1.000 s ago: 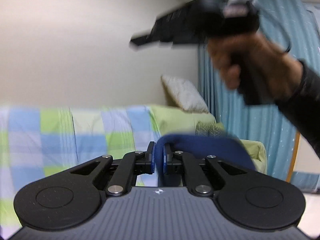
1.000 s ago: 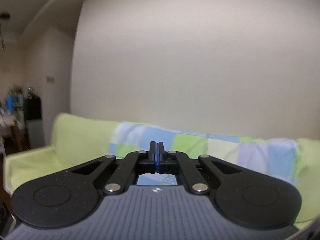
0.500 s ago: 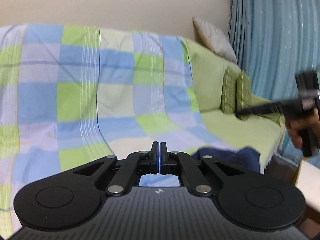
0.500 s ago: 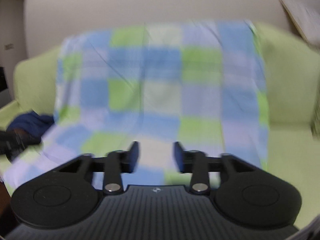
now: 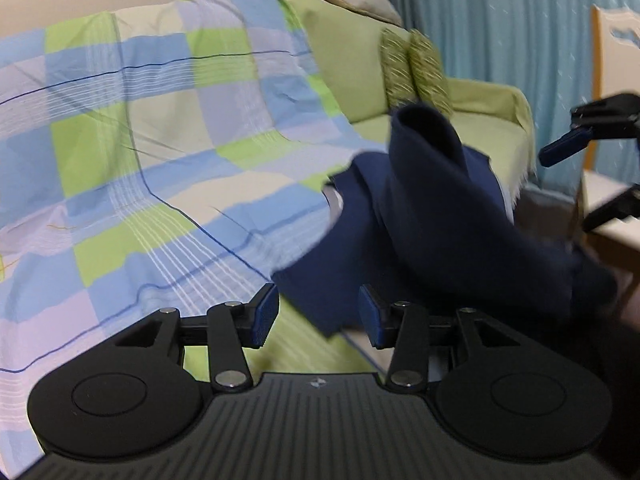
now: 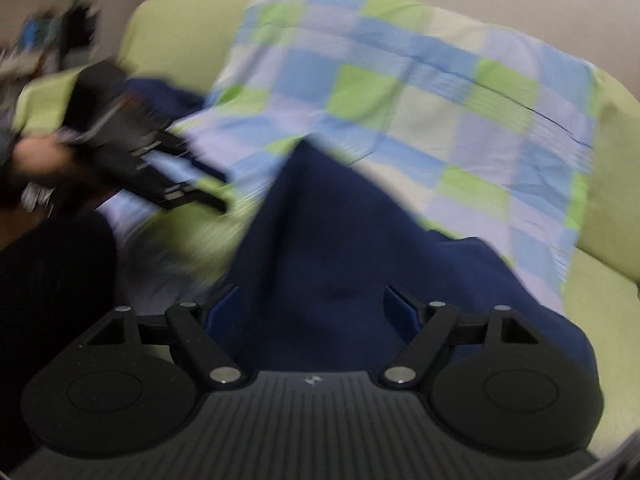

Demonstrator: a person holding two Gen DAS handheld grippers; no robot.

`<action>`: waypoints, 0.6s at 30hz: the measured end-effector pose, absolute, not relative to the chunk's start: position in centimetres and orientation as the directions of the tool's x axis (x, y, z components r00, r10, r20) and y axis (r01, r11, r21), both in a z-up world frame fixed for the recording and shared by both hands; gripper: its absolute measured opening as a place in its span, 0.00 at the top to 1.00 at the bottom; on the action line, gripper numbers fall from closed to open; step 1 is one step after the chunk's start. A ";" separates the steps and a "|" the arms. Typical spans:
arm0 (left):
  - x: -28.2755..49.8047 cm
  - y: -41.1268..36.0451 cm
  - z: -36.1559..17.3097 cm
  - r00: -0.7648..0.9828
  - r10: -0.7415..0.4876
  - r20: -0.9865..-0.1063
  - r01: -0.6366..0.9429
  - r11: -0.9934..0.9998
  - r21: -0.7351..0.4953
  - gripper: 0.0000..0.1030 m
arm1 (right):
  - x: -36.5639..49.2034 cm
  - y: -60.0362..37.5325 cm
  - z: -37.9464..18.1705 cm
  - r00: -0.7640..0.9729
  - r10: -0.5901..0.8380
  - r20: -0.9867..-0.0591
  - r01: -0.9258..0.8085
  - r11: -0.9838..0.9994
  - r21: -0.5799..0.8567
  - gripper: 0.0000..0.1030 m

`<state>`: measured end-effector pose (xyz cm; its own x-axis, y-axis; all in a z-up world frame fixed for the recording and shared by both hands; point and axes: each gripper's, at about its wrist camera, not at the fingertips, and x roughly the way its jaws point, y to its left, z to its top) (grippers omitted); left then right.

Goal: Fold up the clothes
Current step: 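Lift the navy shirt with both tools and shake it out over the checked sheet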

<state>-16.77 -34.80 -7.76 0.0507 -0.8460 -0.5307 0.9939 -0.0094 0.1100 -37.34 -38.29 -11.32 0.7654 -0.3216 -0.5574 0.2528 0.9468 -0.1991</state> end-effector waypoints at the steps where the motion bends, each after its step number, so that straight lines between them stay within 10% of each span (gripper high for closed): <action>1: -16.9 -34.6 -8.1 0.047 -0.844 -0.534 0.992 -0.022 0.122 0.51 | -36.4 -37.2 -11.9 0.752 -0.321 -0.575 0.238 0.947 -0.218 0.27; 8: -17.5 -33.6 -10.5 -0.004 -0.856 -0.517 0.976 -0.115 0.183 0.46 | -30.9 -34.0 -15.4 0.669 -0.354 -0.654 0.180 0.930 -0.320 0.36; 15: -19.1 -35.9 -12.8 -0.040 -0.863 -0.503 0.910 -0.239 0.338 0.39 | -29.5 -35.3 -16.5 0.630 -0.429 -0.648 0.211 0.897 -0.388 0.94; 18: -19.6 -37.3 -13.5 -0.025 -0.871 -0.490 0.876 -0.256 0.410 0.37 | -29.6 -36.8 -15.4 0.641 -0.423 -0.641 0.249 0.904 -0.347 0.95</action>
